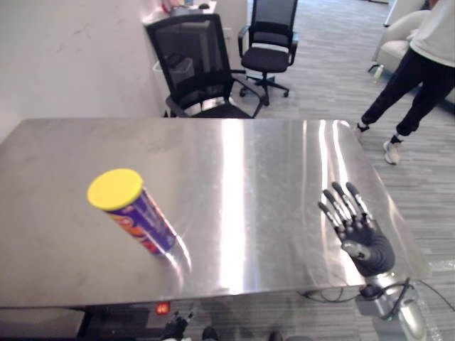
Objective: Put the gum and the chips on the shelf.
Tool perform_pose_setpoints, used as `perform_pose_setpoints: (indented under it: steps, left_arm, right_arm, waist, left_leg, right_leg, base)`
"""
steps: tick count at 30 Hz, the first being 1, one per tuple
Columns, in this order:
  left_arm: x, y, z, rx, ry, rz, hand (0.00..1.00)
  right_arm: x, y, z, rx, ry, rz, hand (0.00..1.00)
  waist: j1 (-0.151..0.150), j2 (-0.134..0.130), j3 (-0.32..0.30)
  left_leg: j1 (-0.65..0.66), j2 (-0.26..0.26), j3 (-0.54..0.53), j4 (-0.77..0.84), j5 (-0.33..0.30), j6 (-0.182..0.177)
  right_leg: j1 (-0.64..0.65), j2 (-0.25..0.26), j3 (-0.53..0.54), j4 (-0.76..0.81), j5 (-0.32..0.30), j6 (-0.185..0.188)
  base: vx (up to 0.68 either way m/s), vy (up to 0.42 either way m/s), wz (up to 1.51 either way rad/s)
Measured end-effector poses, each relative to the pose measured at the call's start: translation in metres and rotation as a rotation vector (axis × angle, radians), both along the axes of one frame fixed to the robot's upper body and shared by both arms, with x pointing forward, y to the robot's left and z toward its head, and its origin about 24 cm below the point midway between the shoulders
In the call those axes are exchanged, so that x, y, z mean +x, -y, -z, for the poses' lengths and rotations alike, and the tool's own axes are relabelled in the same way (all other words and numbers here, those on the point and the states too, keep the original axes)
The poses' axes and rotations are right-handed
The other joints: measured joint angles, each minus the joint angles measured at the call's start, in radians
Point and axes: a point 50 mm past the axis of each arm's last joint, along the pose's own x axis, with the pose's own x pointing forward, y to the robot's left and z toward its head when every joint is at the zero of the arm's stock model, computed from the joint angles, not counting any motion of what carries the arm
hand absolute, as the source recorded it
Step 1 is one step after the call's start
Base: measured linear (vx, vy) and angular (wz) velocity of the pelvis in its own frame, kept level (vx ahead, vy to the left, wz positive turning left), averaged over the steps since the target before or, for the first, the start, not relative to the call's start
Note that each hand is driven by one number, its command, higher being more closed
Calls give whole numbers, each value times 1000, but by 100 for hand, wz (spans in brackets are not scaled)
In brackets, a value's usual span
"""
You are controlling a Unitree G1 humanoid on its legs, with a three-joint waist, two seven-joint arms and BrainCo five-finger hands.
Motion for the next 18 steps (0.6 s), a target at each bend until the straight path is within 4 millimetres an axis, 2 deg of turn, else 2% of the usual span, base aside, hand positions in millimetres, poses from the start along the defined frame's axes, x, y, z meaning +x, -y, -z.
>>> perform_pose_setpoints:
  steps: [2, 7, 12, 14, 16, 18]
  left_arm:
    - [-1, 0, 0, -4, -2, 1, 0]
    - [-2, 0, 0, -11, 4, 3, 0]
    - [1, -2, -2, -21, 27, 21, 0]
    - [0, -3, -2, -21, 27, 22, 0]
    - [0, -3, -2, -21, 29, 24, 0]
    - [-1, -5, -3, -22, 30, 29, 0]
  right_arm:
    - [5, 10, -8, -49, 45, 43, 0]
    - [17, 30, -21, -200, 95, 77, 0]
    - [46, 51, -23, -420, 74, 93, 0]
    - [55, 54, -22, -471, 66, 95, 0]
    - [64, 52, -21, -508, 57, 75, 0]
    - [74, 46, -16, -559, 44, 35, 0]
  waist:
    - [-1, -1, -1]
    - [3, -5, -5]
    - [30, -1, -19]
    - [36, 5, -24]
    - [55, 10, -27]
    - [60, 14, -29]
  left_leg:
    - [11, -33, -18, -35, 7, 14]
    - [9, -63, -52, -73, 21, 37]
    - [-22, -86, -112, -74, 37, 51]
    - [-34, -89, -134, -79, 43, 51]
    - [-41, -91, -147, -79, 46, 51]
    - [-55, -94, -171, -80, 56, 54]
  right_leg:
    - [10, -24, -6, -12, 6, 10]
    - [11, -45, -32, -20, 14, 23]
    - [10, -54, -87, -22, 5, 36]
    - [10, -55, -107, -22, 5, 36]
    - [9, -55, -117, -24, 5, 36]
    - [9, -55, -141, -28, 4, 37]
  base:
    - [78, 176, 21]
    - [50, 99, 23]
    - [11, 18, 33]
    - [-21, 4, 39]
    - [-24, 1, 25]
    - [-24, -6, 30]
